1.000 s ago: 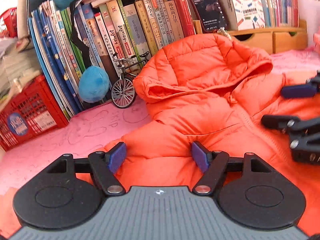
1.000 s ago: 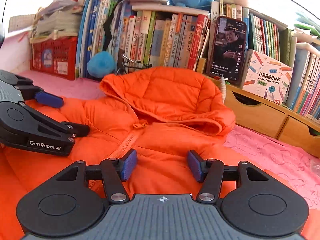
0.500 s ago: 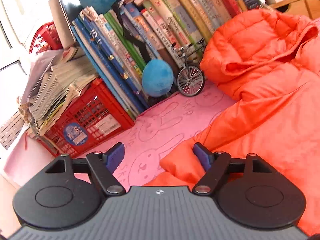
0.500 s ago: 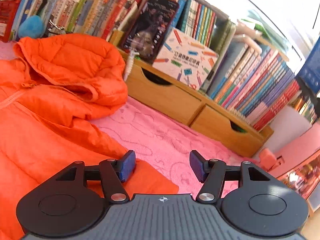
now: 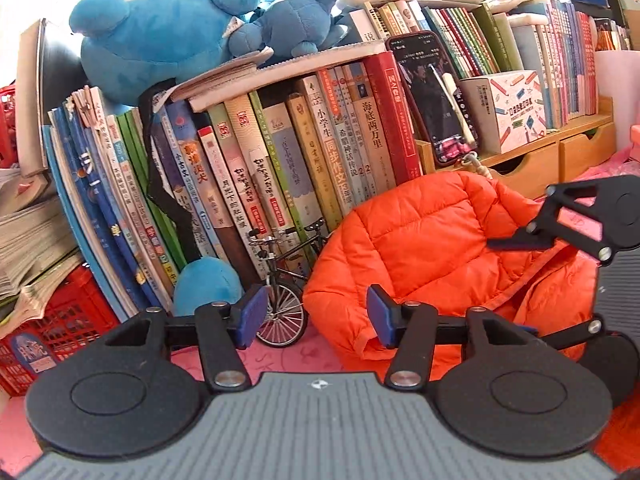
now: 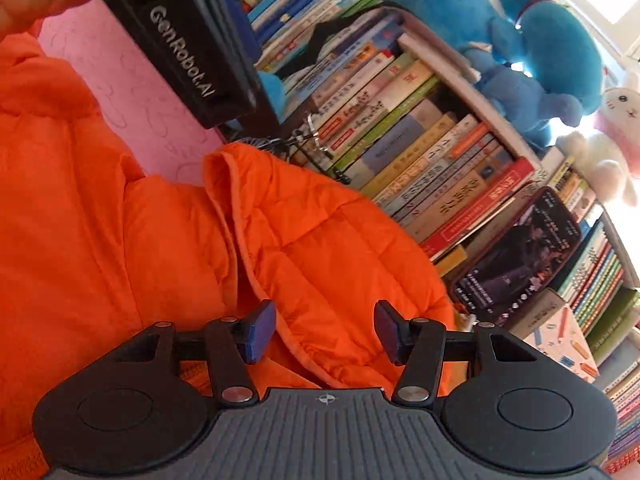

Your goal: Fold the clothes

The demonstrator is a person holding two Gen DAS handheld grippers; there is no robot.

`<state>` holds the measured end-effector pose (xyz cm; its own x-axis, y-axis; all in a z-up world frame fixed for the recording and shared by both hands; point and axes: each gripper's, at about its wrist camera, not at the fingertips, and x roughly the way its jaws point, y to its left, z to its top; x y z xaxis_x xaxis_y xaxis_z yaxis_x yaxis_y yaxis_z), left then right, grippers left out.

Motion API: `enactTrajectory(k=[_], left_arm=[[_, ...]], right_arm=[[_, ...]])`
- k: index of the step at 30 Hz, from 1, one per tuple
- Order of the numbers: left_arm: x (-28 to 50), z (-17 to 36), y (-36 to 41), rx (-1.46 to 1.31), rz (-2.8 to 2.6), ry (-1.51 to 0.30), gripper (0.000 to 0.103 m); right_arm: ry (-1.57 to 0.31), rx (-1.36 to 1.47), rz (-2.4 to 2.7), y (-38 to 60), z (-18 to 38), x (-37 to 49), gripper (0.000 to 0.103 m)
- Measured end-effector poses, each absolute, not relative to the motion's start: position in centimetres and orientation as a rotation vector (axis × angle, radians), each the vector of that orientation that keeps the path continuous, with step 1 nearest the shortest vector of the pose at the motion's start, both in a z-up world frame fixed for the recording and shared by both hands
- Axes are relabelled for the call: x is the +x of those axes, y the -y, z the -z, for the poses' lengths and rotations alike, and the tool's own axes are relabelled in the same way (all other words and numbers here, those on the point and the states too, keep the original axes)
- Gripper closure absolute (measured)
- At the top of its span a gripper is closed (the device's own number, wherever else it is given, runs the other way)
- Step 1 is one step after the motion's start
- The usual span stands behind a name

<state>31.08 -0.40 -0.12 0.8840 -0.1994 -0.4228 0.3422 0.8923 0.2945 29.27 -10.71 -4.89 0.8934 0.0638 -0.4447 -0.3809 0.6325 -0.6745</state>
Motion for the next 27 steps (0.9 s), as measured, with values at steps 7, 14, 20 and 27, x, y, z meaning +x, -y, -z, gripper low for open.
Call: enactTrajectory(k=[7, 14, 20, 27], left_arm=[[31.6, 2.4, 2.1, 0.506, 0.388, -0.403, 0.050], [31.0, 3.4, 3.9, 0.646, 0.472, -0.349, 0.047], [31.5, 4.0, 6.3, 0.772, 0.440, -0.282, 0.099], [32.8, 4.8, 7.2, 0.795, 0.287, -0.295, 0.098]], right_arm=[[-0.395, -0.928, -0.274, 10.4, 5.6, 30.3, 0.082], [-0.229, -0.914, -0.231, 11.4, 5.1, 29.1, 0.094], [-0.137, -0.987, -0.256, 11.5, 4.8, 27.9, 0.094], [-0.218, -0.974, -0.187, 10.9, 5.8, 30.2, 0.096]])
